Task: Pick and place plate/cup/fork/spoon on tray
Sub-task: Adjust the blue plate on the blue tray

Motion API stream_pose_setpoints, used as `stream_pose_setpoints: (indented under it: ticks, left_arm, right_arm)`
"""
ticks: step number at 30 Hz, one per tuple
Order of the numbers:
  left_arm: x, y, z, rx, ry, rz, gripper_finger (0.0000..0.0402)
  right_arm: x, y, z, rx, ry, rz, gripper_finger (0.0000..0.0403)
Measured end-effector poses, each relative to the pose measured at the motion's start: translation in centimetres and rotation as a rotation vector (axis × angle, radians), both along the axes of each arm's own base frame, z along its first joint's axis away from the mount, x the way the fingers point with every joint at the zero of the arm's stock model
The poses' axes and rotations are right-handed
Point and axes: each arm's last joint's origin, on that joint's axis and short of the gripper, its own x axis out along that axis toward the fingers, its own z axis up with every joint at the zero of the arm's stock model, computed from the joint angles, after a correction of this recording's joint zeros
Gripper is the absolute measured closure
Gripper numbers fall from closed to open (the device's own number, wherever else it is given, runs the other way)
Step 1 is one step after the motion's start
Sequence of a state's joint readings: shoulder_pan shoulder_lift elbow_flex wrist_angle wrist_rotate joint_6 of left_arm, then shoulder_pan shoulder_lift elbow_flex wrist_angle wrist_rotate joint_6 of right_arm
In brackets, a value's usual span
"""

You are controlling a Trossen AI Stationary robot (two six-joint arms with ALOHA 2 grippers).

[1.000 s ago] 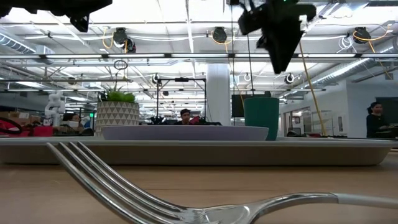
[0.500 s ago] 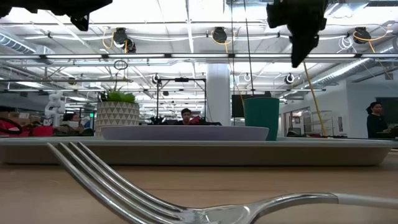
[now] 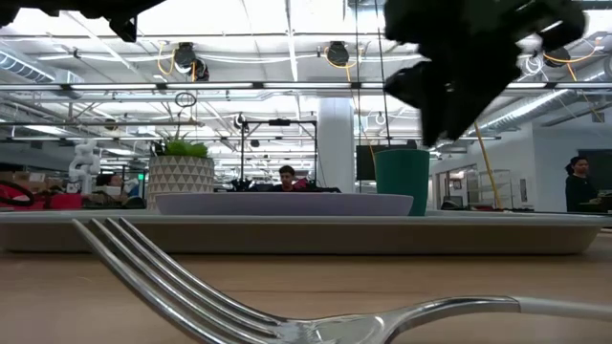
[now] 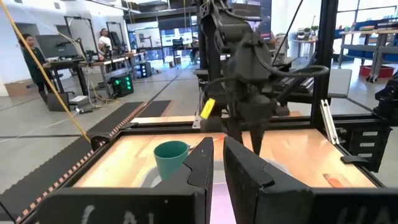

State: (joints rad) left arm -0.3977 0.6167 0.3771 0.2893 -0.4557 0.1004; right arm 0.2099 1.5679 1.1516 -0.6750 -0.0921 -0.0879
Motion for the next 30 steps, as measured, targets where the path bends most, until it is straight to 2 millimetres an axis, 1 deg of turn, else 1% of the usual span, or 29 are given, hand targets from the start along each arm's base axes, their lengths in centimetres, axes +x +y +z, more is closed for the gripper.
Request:
stream_pose_setpoints:
  ticks: [3,6,8,11,12,14,16,21,26,30]
  left_arm:
    - [0.0,0.0,0.0,0.002,0.000,0.000,0.0360]
    - [0.0,0.0,0.0,0.011,0.001,0.001,0.0360]
    - [0.0,0.0,0.0,0.018,0.001,0.001,0.0360]
    - [0.0,0.0,0.0,0.022,0.002,0.002,0.0360]
    - [0.0,0.0,0.0,0.022,0.002,0.002,0.0360]
    - [0.0,0.0,0.0,0.022,0.001,0.002,0.0360]
    - [0.0,0.0,0.0,0.022,0.002,0.002,0.0360]
    - [0.0,0.0,0.0,0.021,0.001,0.002,0.0360]
    - [0.0,0.0,0.0,0.021,0.000,0.002,0.0360]
    - [0.0,0.0,0.0,0.025,0.000,0.002,0.0360]
  right_arm:
    - [1.6,0.5,-0.4,-0.039,-0.061,0.014,0.0281]
    - [2.6,0.7,0.0,-0.077,-0.101,0.004,0.0300]
    - [3.0,0.8,0.4,-0.101,-0.125,-0.005,0.0327]
    - [3.3,0.8,0.7,-0.107,-0.166,0.008,0.0384]
    - [3.4,0.8,0.8,-0.108,-0.185,0.007,0.0393]
    - [3.5,1.0,0.9,-0.117,-0.203,0.002,0.0396]
    - [3.8,1.1,0.5,-0.118,-0.205,0.015,0.0401]
    - [4.2,1.7,-1.8,-0.162,-0.133,0.093,0.0402]
    - [4.7,1.8,-3.6,-0.193,-0.085,0.138,0.0403]
    - [4.6,1.7,-3.8,-0.200,-0.064,0.146,0.0403]
